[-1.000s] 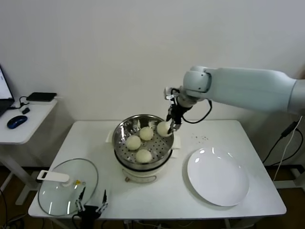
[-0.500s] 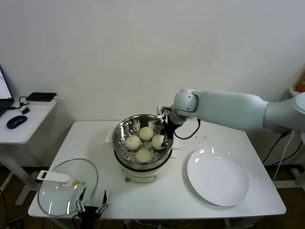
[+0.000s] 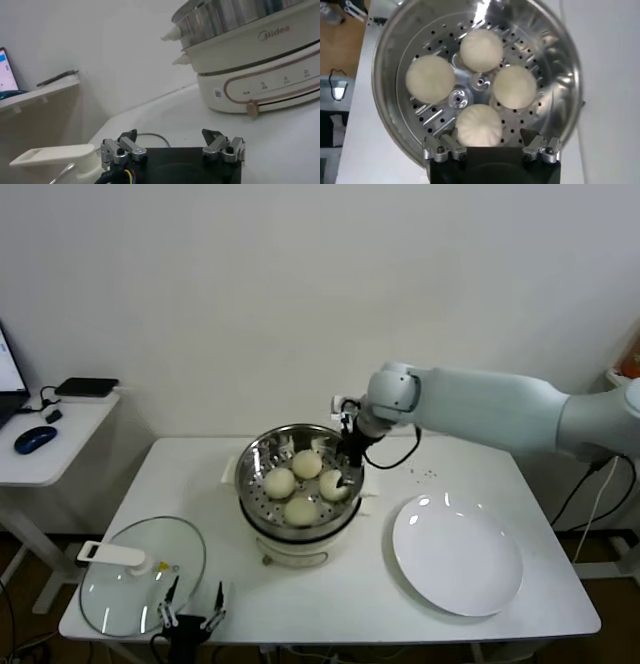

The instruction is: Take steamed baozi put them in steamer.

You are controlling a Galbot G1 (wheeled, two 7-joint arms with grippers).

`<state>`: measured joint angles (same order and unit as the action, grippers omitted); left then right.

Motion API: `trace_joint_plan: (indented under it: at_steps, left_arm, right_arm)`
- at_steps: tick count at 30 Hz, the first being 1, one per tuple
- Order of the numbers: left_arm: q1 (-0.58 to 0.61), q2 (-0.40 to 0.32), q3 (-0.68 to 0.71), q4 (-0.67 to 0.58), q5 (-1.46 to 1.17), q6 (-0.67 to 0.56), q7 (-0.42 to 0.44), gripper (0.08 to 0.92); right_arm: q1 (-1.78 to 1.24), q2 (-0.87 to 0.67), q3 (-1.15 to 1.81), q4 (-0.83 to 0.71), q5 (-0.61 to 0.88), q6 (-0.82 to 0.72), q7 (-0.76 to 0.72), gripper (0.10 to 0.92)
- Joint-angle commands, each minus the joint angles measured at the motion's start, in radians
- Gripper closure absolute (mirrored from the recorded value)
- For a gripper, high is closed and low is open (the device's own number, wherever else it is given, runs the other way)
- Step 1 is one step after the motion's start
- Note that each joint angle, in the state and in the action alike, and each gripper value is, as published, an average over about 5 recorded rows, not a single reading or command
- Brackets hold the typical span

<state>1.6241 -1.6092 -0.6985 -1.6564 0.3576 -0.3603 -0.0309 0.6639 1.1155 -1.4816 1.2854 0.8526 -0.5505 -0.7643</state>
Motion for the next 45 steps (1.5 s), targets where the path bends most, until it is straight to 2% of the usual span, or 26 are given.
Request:
trace_joint_plan:
  at_steps: [1, 5, 10, 14, 21, 26, 30, 40, 45]
  left_arm:
    - [0.002, -0.019, 0.000, -0.005, 0.000, 0.000, 0.000, 0.177]
    - [-0.001, -0.022, 0.001, -0.002, 0.000, -0.001, -0.001, 0.177]
    - [-0.003, -0.026, 0.002, -0.002, 0.002, 0.000, -0.001, 0.177]
    - [-0.002, -0.029, -0.001, -0.001, 0.004, 0.002, -0.001, 0.177]
    - [0.002, -0.034, -0.007, -0.004, 0.006, 0.003, -0.003, 0.177]
    - [0.006, -0.039, -0.005, -0.006, 0.006, 0.000, -0.004, 0.177]
    - [0.006, -0.041, -0.004, -0.009, 0.006, 0.000, -0.005, 0.177]
    - [0.012, -0.044, -0.003, -0.022, 0.003, -0.001, -0.005, 0.177]
    - [0.014, -0.043, -0.005, -0.025, 0.003, -0.002, -0.005, 0.177]
  right_arm:
    - [0.183, -0.160, 0.002, 0.102, 0.127, -0.004, 0.137, 0.203]
    - [-0.009, -0.295, 0.230, 0.190, 0.089, 0.016, 0.390, 0.202]
    - [-0.362, -0.430, 0.568, 0.282, 0.032, 0.138, 0.579, 0.203]
    - [-0.679, -0.524, 0.842, 0.372, 0.023, 0.260, 0.671, 0.203]
    - [-1.182, -0.616, 1.196, 0.466, -0.041, 0.477, 0.728, 0.203]
    - [-1.569, -0.536, 1.492, 0.479, -0.187, 0.644, 0.732, 0.203]
    - [-1.808, -0.418, 1.673, 0.508, -0.268, 0.707, 0.712, 0.203]
    - [-2.163, -0.111, 1.868, 0.521, -0.462, 0.973, 0.731, 0.203]
    - [-2.279, -0.004, 1.879, 0.513, -0.500, 1.051, 0.737, 0.203]
